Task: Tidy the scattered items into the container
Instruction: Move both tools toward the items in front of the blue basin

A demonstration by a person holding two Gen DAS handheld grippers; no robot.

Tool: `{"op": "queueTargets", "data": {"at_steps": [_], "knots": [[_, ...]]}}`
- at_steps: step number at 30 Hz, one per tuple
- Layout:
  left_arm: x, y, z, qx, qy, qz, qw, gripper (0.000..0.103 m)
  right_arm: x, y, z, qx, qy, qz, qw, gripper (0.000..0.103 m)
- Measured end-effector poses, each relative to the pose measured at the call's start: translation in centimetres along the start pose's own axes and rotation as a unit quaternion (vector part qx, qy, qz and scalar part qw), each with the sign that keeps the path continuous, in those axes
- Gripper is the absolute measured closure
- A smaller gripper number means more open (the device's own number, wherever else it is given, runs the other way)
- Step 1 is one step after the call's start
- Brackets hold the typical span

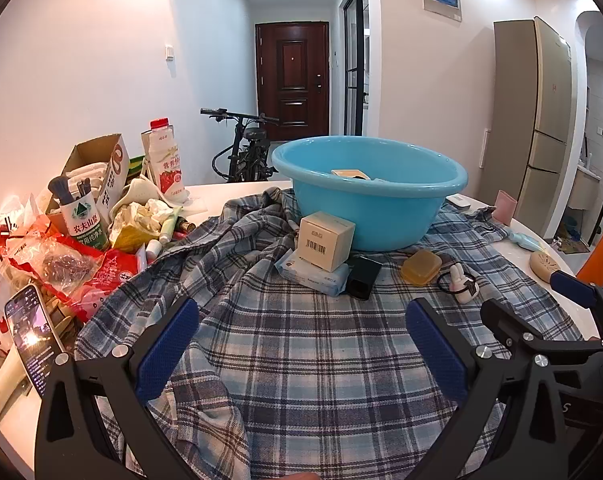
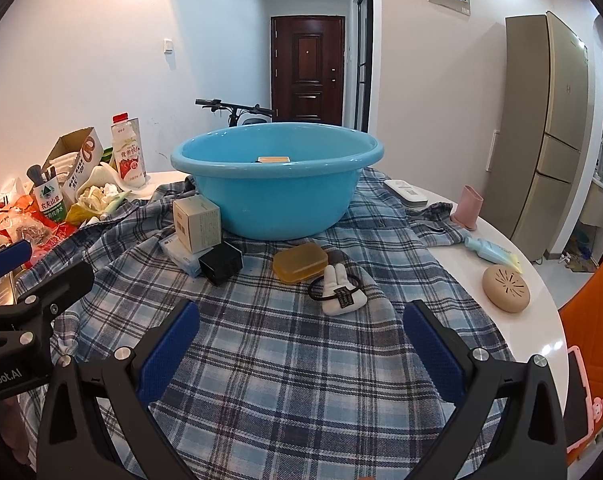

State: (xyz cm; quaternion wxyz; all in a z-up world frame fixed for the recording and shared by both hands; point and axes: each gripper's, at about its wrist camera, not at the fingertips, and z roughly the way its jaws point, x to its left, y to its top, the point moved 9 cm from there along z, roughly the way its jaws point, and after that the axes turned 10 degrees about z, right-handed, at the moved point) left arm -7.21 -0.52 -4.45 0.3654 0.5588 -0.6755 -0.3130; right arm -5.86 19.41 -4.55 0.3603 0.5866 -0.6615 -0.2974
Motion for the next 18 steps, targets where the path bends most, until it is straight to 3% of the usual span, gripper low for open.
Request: {"op": "queueTargets", "data": {"at_steps": [18], "knots": [[0.41, -0.22, 0.32, 0.003, 0.005, 0.002, 1.0000, 0.000, -0.03, 0.03, -0.12, -0.002, -0.003, -0.001, 1.000, 0.000]]}}
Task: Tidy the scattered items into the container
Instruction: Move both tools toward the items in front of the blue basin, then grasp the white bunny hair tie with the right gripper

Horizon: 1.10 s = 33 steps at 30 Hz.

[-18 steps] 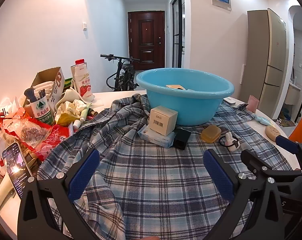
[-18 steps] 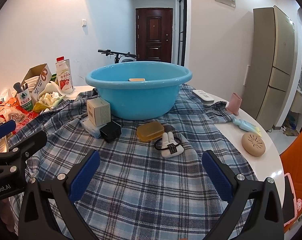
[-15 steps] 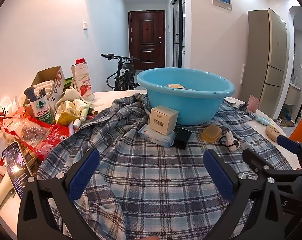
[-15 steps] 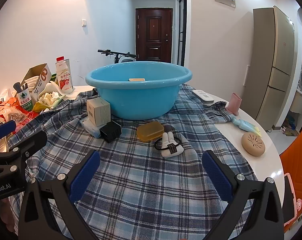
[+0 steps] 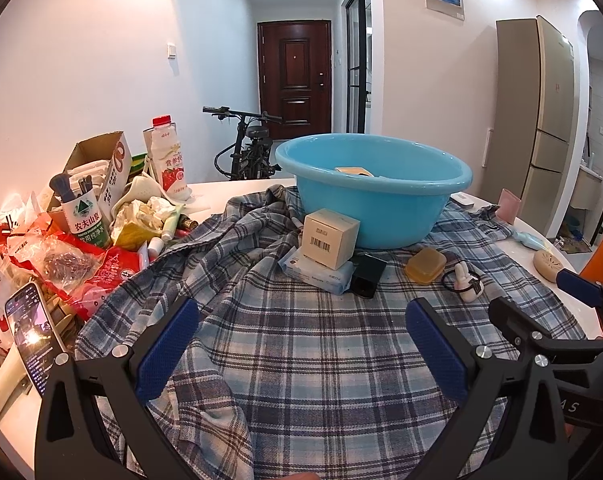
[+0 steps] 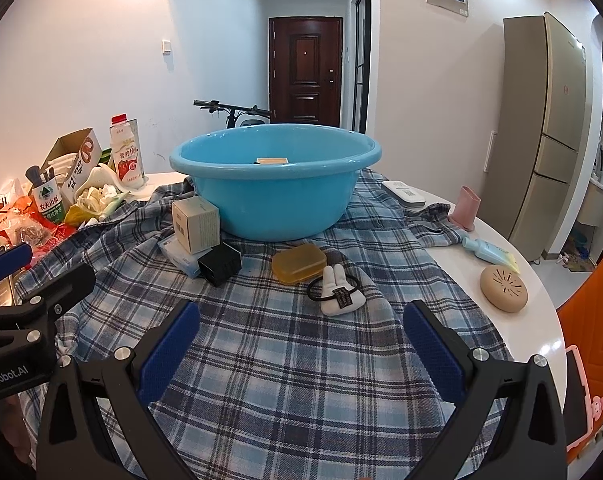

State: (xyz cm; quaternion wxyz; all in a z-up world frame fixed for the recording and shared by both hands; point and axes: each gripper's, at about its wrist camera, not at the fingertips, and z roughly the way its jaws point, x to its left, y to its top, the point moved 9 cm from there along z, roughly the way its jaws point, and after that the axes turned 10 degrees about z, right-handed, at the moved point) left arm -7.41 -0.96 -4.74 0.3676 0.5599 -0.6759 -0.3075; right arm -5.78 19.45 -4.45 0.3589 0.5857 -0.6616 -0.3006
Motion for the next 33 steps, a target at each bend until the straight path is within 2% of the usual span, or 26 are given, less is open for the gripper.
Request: {"op": "queueTargets", "data": {"at_steps": [14, 20, 28, 33], "knots": [[-0.5, -0.3, 1.5, 0.013, -0.002, 0.004, 0.9999, 0.000, -2.1, -0.7, 2.2, 0.023, -0.029, -0.039, 0.999, 0.000], [-0.7, -0.4, 3.0, 0.022, -0.011, 0.001, 0.9997, 0.000, -3.3, -0.2, 5.1, 0.054, -0.006, -0.018, 0.998, 0.000], [-0.6, -1.2, 5.6, 0.042, -0.015, -0.008, 0.9990, 0.000, -3.5, 0.0, 9.3, 0.102, 0.015, -0.030, 0.994, 0.000], [-0.2, -1.8, 6.8, 0.057, -0.025, -0.017, 0.9979, 0.000, -3.0, 0.3, 11.2, 0.116, 0.023, -0.049, 0.992, 0.000]]}}
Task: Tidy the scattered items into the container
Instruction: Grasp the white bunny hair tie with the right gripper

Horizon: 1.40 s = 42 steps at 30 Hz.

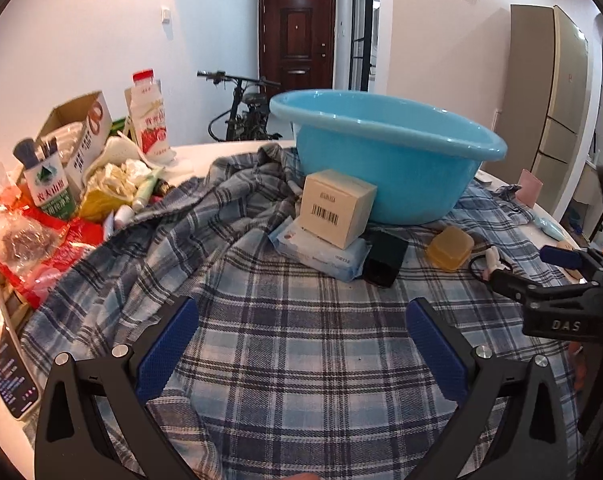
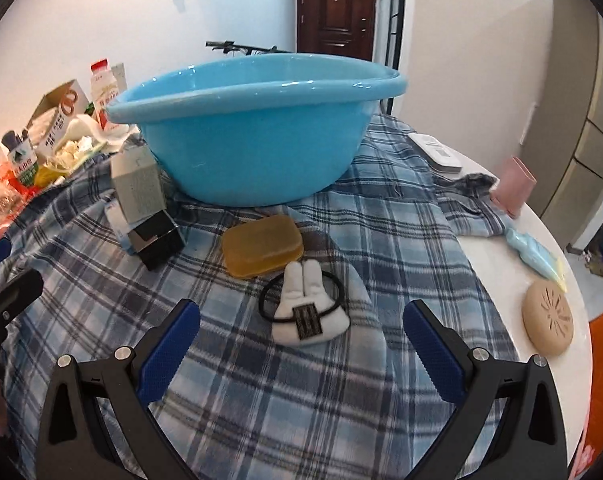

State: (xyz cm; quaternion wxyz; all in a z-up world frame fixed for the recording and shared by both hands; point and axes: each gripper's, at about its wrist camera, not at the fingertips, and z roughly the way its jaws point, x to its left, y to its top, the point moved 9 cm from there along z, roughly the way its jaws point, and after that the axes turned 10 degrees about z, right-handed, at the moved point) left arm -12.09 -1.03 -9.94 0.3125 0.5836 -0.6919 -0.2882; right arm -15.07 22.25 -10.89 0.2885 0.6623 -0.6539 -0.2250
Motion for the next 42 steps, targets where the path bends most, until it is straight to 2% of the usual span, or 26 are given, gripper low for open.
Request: {"op": "queueTargets", "data": {"at_steps": [2, 4, 6, 12, 14, 16, 22, 28, 36, 42], "knots": [[0.2, -0.1, 0.2, 0.003, 0.000, 0.000, 1.0000, 0.000, 0.4, -0.3, 0.9, 0.012, 0.005, -0.011, 1.000, 0.003], [0.4, -0.3, 0.3, 0.005, 0.002, -0.002, 1.0000, 0.000, 0.7, -0.7, 1.7, 0.024, 0.017, -0.011, 1.000, 0.020], [0.5, -0.3, 0.4, 0.008, 0.001, -0.005, 1.0000, 0.000, 0.7, -1.1, 2.4, 0.039, 0.022, -0.011, 0.999, 0.025], [0.2, -0.4, 0.6, 0.011, -0.010, -0.003, 0.9999, 0.000, -0.2, -1.2, 3.0, 0.039, 0.014, -0.005, 0.999, 0.025], [0.0, -0.4, 0.6, 0.012, -0.012, 0.000, 0.9999, 0.000, -0.4, -1.3, 3.2, 0.041, 0.013, -0.004, 0.999, 0.028], [-0.1, -0.4, 0.7, 0.014, -0.013, 0.004, 0.9998, 0.000, -0.4, -1.2, 3.3, 0.042, 0.012, -0.004, 0.999, 0.038], [-0.2, -0.5, 0.8, 0.017, -0.013, 0.006, 0.9998, 0.000, -1.0, -1.0, 3.2, 0.040, 0.019, 0.014, 0.999, 0.056], [-0.1, -0.6, 0.8, 0.017, -0.009, 0.006, 0.9998, 0.000, -0.9, -1.0, 2.7, 0.033, 0.032, 0.020, 0.999, 0.061], [0.1, -0.1, 0.8, 0.020, -0.021, -0.004, 0.9996, 0.000, -0.9, -0.4, 1.4, 0.010, 0.048, 0.026, 0.998, 0.063], [-0.1, 1.6, 0.7, 0.007, 0.001, 0.046, 0.9989, 0.000, -0.9, -0.3, 0.5, 0.001, 0.062, 0.035, 0.997, 0.063]]}}
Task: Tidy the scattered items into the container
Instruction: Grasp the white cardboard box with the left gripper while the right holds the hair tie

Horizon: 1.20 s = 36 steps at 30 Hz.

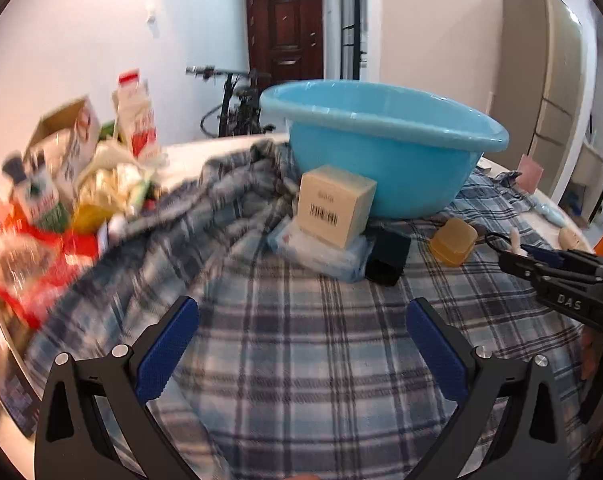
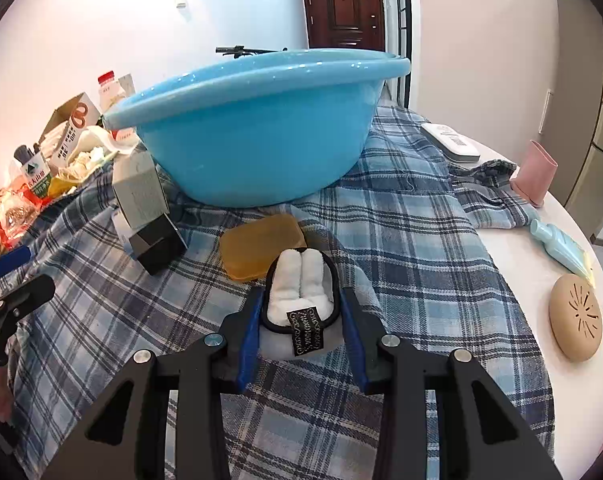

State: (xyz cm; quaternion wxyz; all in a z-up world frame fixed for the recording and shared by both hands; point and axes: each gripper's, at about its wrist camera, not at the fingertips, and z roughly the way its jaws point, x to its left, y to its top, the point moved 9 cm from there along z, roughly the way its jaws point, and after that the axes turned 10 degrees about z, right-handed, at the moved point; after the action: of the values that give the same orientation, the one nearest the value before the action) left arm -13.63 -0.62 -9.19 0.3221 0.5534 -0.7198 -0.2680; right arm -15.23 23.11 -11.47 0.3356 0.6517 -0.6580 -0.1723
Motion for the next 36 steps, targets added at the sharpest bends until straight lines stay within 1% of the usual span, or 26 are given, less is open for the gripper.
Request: {"op": "queueTargets", "data": {"at_steps": [3, 6, 8, 9, 11, 13, 15, 18, 20, 23, 25, 28, 33, 34, 36], "knots": [[-0.4, 1.6, 1.2, -0.003, -0.011, 0.026, 0.9996, 0.000, 0.1, 0.0, -0.2, 0.001, 0.016, 0.007, 1.000, 0.063], [-0.8, 3.0, 3.1, 0.003, -0.030, 0.059, 0.9978, 0.000, -0.1, 0.1, -0.4, -0.002, 0.017, 0.011, 1.000, 0.063], [-0.6, 3.8, 4.2, 0.006, -0.031, 0.072, 0.9969, 0.000, -0.2, 0.2, -0.6, -0.004, 0.021, 0.016, 1.000, 0.063], [-0.5, 4.2, 4.5, 0.000, -0.027, 0.077, 0.9966, 0.000, -0.2, 0.3, -0.7, -0.006, 0.022, 0.018, 1.000, 0.063], [-0.5, 5.3, 4.8, -0.027, -0.025, 0.093, 0.9950, 0.000, -0.3, 0.3, -0.7, -0.006, 0.024, 0.019, 1.000, 0.063], [-0.6, 6.1, 5.1, -0.066, -0.018, 0.116, 0.9909, 0.000, -0.2, 0.2, -0.6, -0.004, 0.023, 0.019, 1.000, 0.063], [-1.2, 6.5, 5.6, -0.098, -0.009, 0.149, 0.9839, 0.000, -0.2, 0.1, -0.6, -0.003, 0.024, 0.018, 1.000, 0.063], [-2.5, 6.0, 6.7, -0.106, -0.010, 0.202, 0.9736, 0.000, -0.1, 0.0, -0.6, -0.002, 0.025, 0.017, 1.000, 0.063], [-3.2, 5.9, 7.1, -0.100, -0.020, 0.222, 0.9696, 0.000, -0.2, 0.0, -0.5, -0.002, 0.023, 0.018, 1.000, 0.063], [-3.1, 6.1, 7.3, -0.099, -0.034, 0.220, 0.9699, 0.000, -0.2, 0.0, -0.5, -0.002, 0.022, 0.017, 1.000, 0.063], [-2.7, 6.2, 7.5, -0.095, -0.047, 0.207, 0.9726, 0.000, -0.2, 0.1, -0.5, -0.003, 0.022, 0.016, 1.000, 0.063], [-2.2, 6.5, 8.0, -0.090, -0.056, 0.188, 0.9765, 0.000, -0.2, 0.1, -0.6, -0.004, 0.022, 0.017, 1.000, 0.063], [-2.8, 6.6, 8.2, -0.082, -0.077, 0.183, 0.9768, 0.000, -0.2, 0.0, -0.5, -0.001, 0.021, 0.016, 1.000, 0.063], [-2.9, 6.6, 8.4, -0.077, -0.081, 0.183, 0.9768, 0.002, -0.2, 0.0, -0.5, -0.002, 0.021, 0.016, 1.000, 0.063], [-3.0, 6.5, 8.9, -0.064, -0.094, 0.179, 0.9772, 0.017, -0.3, 0.0, -0.4, -0.002, 0.021, 0.016, 1.000, 0.063]]}}
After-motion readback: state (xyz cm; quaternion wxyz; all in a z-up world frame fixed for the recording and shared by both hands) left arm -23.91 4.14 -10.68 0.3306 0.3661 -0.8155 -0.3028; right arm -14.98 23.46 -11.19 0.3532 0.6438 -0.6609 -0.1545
